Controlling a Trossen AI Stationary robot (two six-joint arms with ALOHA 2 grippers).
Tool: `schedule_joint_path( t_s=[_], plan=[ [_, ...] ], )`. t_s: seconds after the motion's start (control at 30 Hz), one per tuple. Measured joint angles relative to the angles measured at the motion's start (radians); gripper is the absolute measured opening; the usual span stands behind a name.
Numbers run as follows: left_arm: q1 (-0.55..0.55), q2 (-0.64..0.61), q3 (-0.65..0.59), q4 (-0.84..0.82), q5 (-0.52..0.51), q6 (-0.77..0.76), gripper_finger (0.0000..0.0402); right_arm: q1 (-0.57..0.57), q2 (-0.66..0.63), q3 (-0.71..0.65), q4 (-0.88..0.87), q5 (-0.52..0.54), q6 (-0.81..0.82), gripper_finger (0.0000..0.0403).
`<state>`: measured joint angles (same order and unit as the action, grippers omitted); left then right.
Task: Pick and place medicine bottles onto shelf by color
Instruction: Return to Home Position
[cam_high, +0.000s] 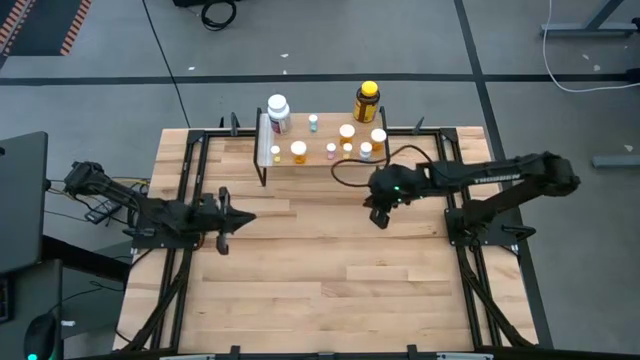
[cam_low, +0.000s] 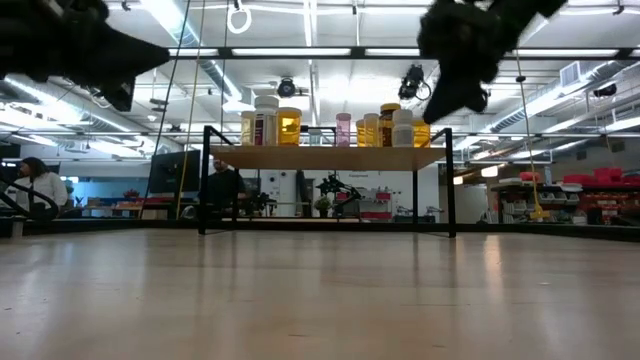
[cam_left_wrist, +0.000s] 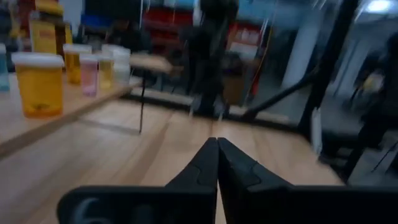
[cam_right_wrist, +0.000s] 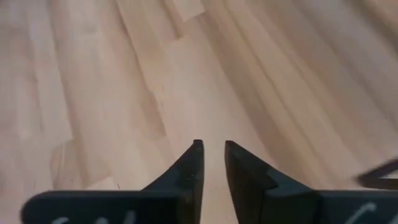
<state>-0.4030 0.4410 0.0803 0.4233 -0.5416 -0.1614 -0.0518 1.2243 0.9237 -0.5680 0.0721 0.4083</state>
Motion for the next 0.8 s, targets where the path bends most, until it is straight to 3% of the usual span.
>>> schedule_joint_path(
  t_s=[0.1, 0.37, 0.6, 0.8],
  plan=[
    [0.0, -0.086, -0.071, 0.065, 0.035, 0.026, 0.0009, -0.016, -0.071, -0.176, 0.195, -0.061, 0.017, 0.0044],
    [0.002, -0.175, -0.07, 0.03, 0.171, 0.051, 0.0005, -0.041, -0.191, -0.518, 0.669, -0.226, 0.015, 0.0007],
    [0.008, -0.173, -0.071, 0.019, 0.174, 0.052, 0.0005, -0.047, -0.231, -0.755, 1.076, -0.241, -0.034, 0.0024],
    [0.008, -0.173, -0.071, 0.019, 0.2, 0.069, 0.0008, -0.069, -0.23, -0.919, 1.345, -0.231, -0.025, 0.0007]
  ],
)
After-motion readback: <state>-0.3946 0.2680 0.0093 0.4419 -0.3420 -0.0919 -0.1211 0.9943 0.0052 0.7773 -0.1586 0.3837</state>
